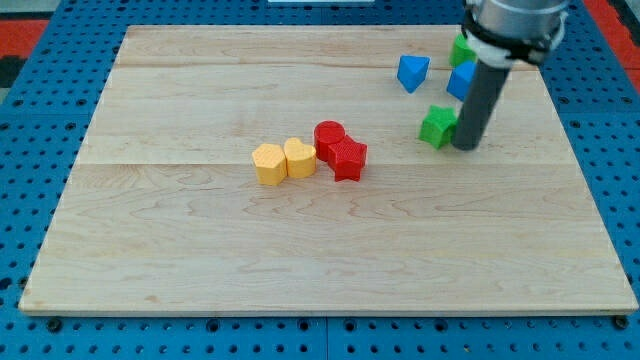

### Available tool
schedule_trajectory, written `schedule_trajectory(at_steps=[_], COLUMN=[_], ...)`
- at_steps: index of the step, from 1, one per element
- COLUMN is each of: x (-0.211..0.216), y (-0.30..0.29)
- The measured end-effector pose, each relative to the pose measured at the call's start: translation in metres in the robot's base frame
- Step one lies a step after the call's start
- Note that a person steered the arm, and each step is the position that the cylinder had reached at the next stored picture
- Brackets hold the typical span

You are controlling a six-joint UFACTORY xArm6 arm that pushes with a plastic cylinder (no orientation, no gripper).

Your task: Push the green star into the group of blocks

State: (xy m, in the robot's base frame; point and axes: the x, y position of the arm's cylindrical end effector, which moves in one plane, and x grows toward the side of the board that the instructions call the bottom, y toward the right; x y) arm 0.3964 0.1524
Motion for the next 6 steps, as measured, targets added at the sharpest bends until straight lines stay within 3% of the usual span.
schedule_trajectory(at_steps=[1, 2, 3, 4, 5, 6], x=[-0.034, -0.009, -0.03, -0.074, -0.086, -0.017], y=[-0.034, -0.036, -0.083, -0.012, -0.043, -0.059])
